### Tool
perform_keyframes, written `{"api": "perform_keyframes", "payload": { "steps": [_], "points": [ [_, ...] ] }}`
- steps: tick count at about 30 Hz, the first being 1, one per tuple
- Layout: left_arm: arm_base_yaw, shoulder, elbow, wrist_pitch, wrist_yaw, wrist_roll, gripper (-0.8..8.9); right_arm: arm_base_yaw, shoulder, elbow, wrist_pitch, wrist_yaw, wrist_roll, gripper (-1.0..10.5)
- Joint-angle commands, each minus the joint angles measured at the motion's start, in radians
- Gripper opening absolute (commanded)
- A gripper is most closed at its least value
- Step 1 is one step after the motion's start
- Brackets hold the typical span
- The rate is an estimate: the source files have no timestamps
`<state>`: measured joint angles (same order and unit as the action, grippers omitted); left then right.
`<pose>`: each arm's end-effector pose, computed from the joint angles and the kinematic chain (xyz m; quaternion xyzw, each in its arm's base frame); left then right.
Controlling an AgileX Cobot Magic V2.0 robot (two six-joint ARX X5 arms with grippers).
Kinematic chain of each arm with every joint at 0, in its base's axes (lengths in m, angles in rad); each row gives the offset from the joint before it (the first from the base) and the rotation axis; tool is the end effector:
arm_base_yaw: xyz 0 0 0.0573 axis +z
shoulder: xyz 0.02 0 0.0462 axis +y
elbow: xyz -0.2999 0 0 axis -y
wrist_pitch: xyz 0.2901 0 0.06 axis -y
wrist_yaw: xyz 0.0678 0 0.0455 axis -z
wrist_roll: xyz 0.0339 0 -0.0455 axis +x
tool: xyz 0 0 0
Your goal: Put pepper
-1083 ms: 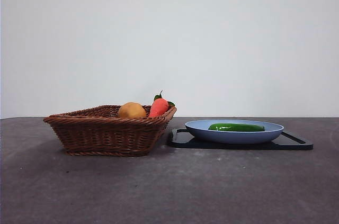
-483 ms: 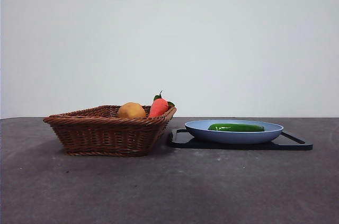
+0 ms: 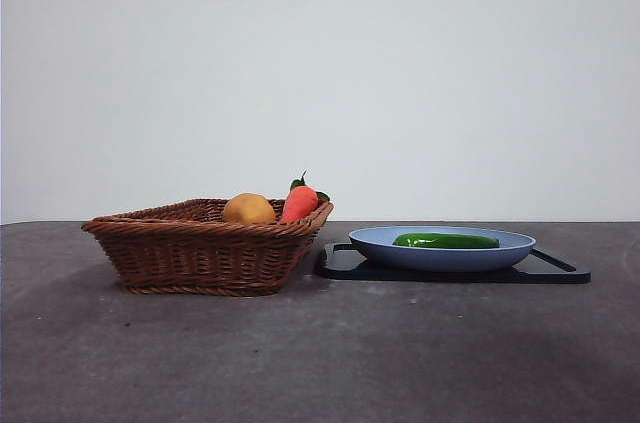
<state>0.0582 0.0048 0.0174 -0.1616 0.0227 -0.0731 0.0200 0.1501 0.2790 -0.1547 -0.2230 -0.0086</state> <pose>0.1098 0.0056 0.1535 -0.0394 0.0737 0.0204 0.9963 0.1041 0.0096 0.2425 -0.0030 0.0123 0.1212 0.9925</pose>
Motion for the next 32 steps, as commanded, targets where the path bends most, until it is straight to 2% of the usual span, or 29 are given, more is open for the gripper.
{"api": "perform_keyframes", "payload": {
  "steps": [1,11,21,25,32],
  "points": [
    [0.003,-0.003,-0.011,0.011,0.006,-0.010,0.08,0.001,-0.056,-0.070,0.019,0.043,0.023,0.1],
    [0.003,-0.003,-0.011,0.011,0.006,-0.010,0.08,0.002,-0.151,-0.225,0.019,0.049,0.039,0.1],
    [0.003,-0.003,-0.011,0.011,0.006,-0.010,0.08,0.020,-0.151,-0.271,-0.014,0.046,0.045,0.1],
    [0.003,-0.003,-0.011,0.011,0.006,-0.010,0.08,0.029,-0.151,-0.271,-0.010,0.046,0.118,0.1],
    [0.003,-0.003,-0.011,0.011,0.006,-0.010,0.08,0.029,-0.149,-0.270,-0.010,0.047,0.124,0.1]
  ]
}}
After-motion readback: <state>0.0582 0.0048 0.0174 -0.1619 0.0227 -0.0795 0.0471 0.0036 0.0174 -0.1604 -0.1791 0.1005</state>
